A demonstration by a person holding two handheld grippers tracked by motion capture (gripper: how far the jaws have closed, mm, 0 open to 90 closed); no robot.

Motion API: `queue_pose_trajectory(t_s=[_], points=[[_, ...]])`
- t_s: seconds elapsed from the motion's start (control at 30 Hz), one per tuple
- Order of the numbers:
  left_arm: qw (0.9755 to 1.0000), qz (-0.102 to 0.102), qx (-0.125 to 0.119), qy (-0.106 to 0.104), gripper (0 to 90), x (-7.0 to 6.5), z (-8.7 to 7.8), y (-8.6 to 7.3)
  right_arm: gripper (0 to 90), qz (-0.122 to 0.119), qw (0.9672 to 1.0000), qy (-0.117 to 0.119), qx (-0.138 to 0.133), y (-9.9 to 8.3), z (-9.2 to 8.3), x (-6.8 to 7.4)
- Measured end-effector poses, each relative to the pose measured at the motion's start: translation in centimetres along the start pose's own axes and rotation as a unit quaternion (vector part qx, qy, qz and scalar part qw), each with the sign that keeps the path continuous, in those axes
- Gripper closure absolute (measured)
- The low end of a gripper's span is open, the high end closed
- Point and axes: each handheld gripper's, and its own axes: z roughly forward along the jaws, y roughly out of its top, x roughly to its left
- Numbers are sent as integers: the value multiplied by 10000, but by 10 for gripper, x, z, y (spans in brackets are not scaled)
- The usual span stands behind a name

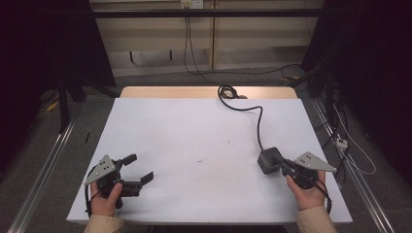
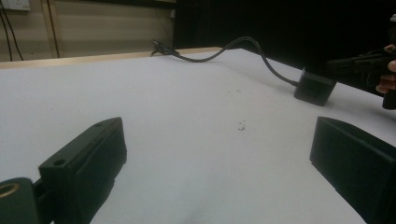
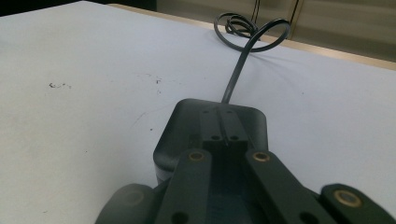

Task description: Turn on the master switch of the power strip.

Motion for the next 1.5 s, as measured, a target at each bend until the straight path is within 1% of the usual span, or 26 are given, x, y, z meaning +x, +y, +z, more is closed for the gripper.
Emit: queue_pose_trajectory(t_s=[0.43,0.5,0.77,0.87,1.0,1.03,1.07,1.17,1.23,1.27,1.33,1.4,1.47,1.5], points=[[10000,7,0,35,32,0,-2,0,900,4,10000,12,20,2,0,0],[10000,5,-1,35,32,0,-1,0,900,57,10000,8,5,2,0,-1],[10000,10,13,28,32,0,-1,0,900,108,9999,-17,19,3,0,-3],[10000,-3,-9,44,32,1,-2,0,900,176,9998,42,-23,3,-1,-5],[10000,-23,-15,50,32,1,-1,0,900,185,9997,118,-66,5,-1,-2],[10000,-14,-7,41,32,1,-1,0,885,186,9997,124,-73,5,-1,-1],[10000,-5,-9,34,32,1,0,0,817,200,9997,125,-93,5,0,0],[10000,-29,-9,36,33,1,0,0,729,253,9996,86,-92,5,-1,1],[10000,-5,1,24,32,1,1,0,637,407,9990,145,-115,6,-1,1],[10000,-12,2,23,32,1,0,0,593,477,9987,129,-100,6,-2,1],[10000,-16,9,13,32,1,0,0,533,566,9982,142,-143,6,-2,0],[10000,-28,-17,23,32,1,-1,0,455,658,9975,139,-208,7,-2,-1],[10000,-26,-21,30,32,2,-1,0,384,692,9973,131,-227,7,-2,-1],[10000,-25,-22,28,32,2,-1,0,359,707,9971,163,-233,7,-1,-1]])
